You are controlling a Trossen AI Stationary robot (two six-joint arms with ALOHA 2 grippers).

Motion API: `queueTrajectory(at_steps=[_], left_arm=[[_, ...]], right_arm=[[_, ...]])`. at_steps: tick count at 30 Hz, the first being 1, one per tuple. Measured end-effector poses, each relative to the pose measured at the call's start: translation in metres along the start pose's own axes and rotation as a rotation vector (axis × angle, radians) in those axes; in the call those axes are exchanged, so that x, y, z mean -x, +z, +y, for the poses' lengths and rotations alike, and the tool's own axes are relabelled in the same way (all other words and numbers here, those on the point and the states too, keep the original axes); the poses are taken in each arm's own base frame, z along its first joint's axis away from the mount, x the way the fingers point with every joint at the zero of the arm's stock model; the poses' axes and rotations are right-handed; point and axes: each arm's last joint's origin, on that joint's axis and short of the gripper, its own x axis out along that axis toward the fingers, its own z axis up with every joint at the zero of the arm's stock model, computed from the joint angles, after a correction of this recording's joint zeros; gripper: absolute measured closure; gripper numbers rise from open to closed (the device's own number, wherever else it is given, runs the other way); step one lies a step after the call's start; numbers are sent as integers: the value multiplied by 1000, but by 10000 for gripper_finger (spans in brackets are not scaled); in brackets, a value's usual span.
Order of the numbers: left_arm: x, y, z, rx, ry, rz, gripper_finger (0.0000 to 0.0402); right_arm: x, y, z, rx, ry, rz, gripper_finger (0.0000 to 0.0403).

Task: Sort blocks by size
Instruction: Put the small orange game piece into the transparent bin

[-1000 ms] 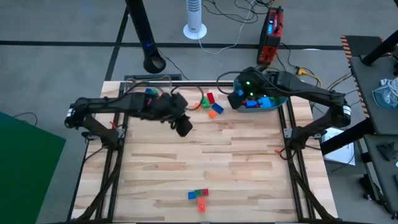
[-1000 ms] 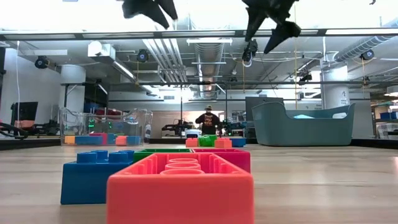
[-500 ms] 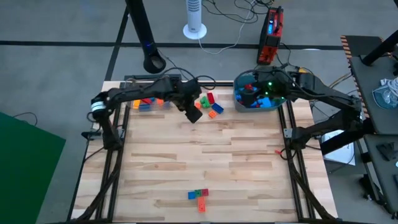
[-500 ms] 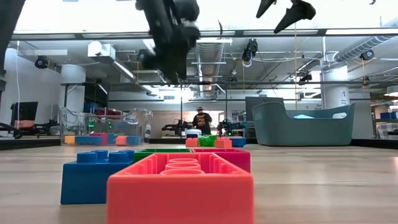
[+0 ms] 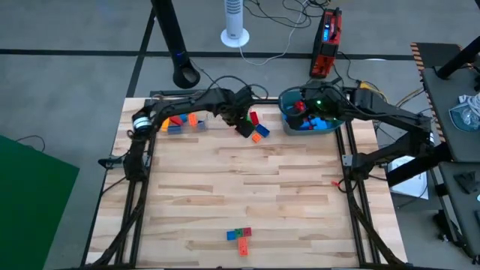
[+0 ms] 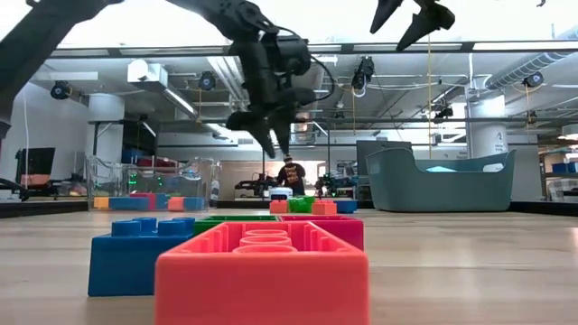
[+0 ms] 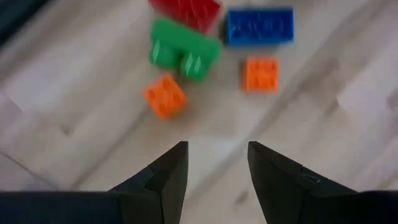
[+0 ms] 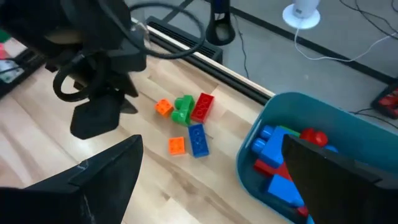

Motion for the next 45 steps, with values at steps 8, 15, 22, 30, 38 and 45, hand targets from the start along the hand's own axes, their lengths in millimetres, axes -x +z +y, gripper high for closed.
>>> queueTrajectory(at_steps=[8, 15, 22, 30, 38, 45], left_arm=[[-22, 39, 10, 29, 77, 75, 248], [-42, 47, 11, 16, 111, 149, 248], [-53, 44, 18, 49, 163, 166, 237], [-67, 41, 19, 24, 159, 157, 173], [-83, 31, 22, 13, 172, 201, 153], [-95, 23, 24, -3, 162, 231, 153]], right_arm=[[-2, -2, 2, 23, 13, 17, 30], [1, -3, 3, 4, 25, 14, 30], [-1, -4, 6, 18, 27, 21, 30], [-2, -4, 6, 38, 26, 23, 30], [-3, -5, 6, 24, 24, 27, 30], [-3, -5, 6, 18, 22, 29, 30]])
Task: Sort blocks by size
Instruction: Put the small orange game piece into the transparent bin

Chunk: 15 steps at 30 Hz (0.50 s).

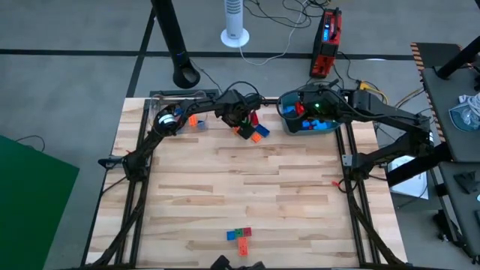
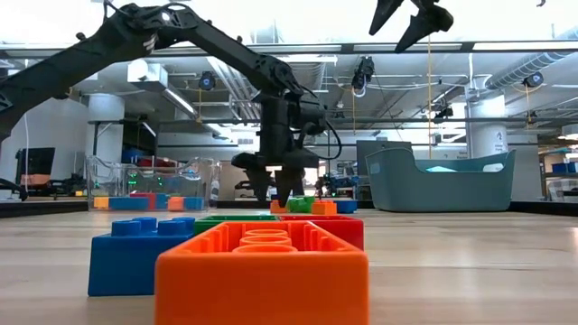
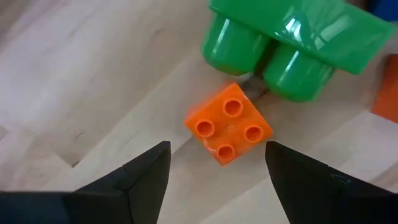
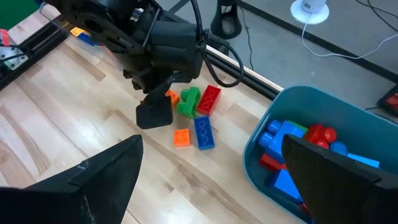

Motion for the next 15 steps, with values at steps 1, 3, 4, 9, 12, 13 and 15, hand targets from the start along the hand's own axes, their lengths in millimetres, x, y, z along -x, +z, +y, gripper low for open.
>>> queueTrajectory(at_steps=[1, 3, 4, 9, 12, 13, 15], left_arm=[[-1, 0, -1, -5, -3, -3, 153], [-2, 1, -2, -7, -8, -14, 153], [-3, 0, -2, -7, -10, -13, 153], [-5, 1, -3, -8, -17, -24, 153], [-4, 2, -3, -16, -22, -36, 153], [-4, 4, -3, -16, -26, -49, 153], [-3, 6, -4, -14, -34, -69, 153]], right_arm=[[0, 0, 0, 0, -1, 1, 30], [0, 0, 0, 0, -1, 2, 30], [0, 0, 0, 0, -1, 2, 30], [-1, -1, 0, -9, -2, 3, 30], [-1, -1, 0, -10, -3, 5, 30], [-2, -1, 0, -10, -3, 5, 30], [-2, -2, 0, -9, -5, 8, 30]])
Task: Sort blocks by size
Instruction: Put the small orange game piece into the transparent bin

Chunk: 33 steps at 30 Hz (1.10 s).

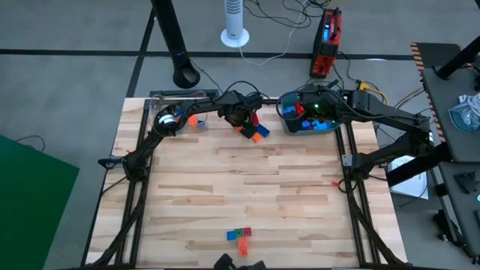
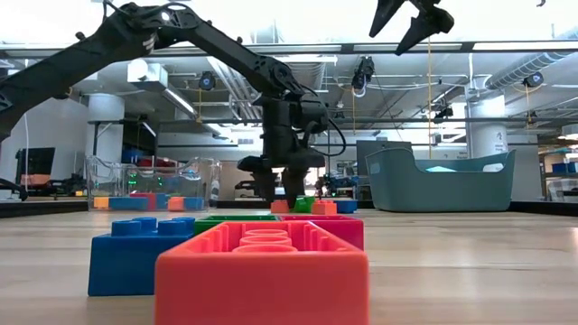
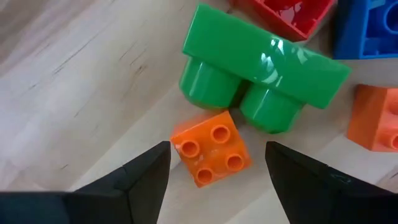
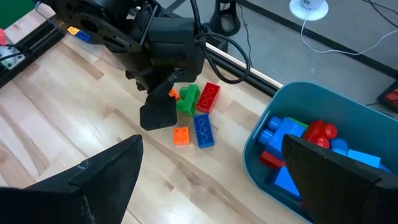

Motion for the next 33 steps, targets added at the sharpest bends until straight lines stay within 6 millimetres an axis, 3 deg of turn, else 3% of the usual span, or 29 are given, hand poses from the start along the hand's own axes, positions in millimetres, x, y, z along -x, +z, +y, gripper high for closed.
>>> queueTrajectory(at_steps=[10, 25, 33], left_arm=[[-8, -4, 0, 16, -25, 24, 156], [-10, -4, 1, 3, -16, 7, 240], [-4, -3, 1, -10, -10, 20, 247]], right_arm=[[-3, -2, 0, -21, -2, 11, 30], [-10, -9, 0, -31, 0, 50, 30], [-10, -9, 0, -29, 0, 49, 30]])
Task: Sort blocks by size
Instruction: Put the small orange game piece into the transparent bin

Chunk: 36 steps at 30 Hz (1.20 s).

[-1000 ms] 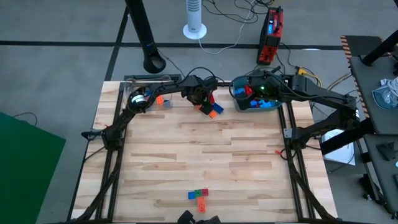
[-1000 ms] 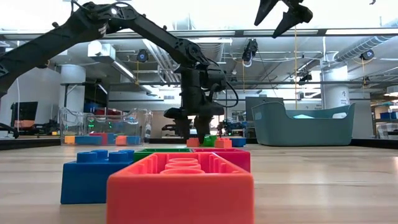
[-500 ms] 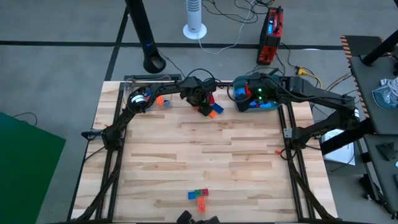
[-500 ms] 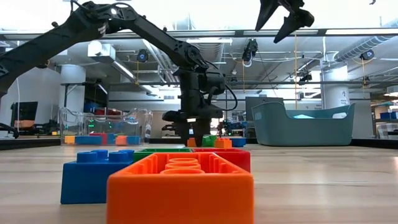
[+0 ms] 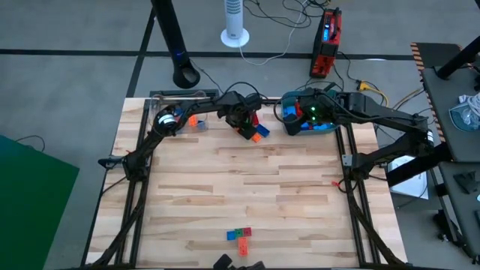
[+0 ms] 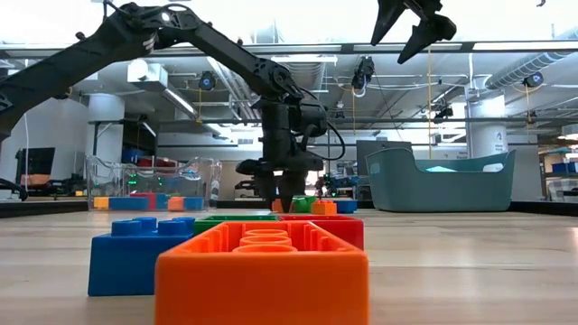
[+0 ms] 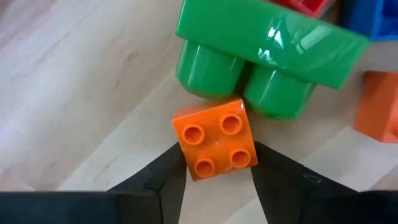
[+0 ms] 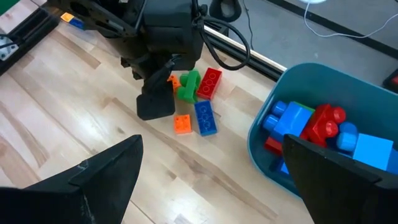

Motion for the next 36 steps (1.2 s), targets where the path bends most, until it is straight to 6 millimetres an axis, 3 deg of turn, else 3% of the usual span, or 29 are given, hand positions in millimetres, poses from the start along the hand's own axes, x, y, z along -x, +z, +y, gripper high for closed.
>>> queueTrajectory(at_steps=[8, 17, 22, 28, 32, 36], left_arm=[[29, 4, 0, -20, 3, 10, 248], [95, 4, 1, -109, 2, 0, 248], [120, 1, 31, -99, 36, 39, 248], [148, -21, 67, -33, 97, 43, 249], [165, -46, 92, 32, 99, 5, 249], [168, -82, 121, 131, 107, -7, 249]], right_arm=[[0, 0, 0, 11, -1, 1, 30], [-1, 0, 0, 23, -1, 2, 30], [-1, -1, 0, 29, 1, 6, 30], [-2, -2, 0, 30, 4, 11, 30], [-2, -2, 0, 31, 5, 14, 30], [-2, -2, 0, 41, 5, 14, 30]])
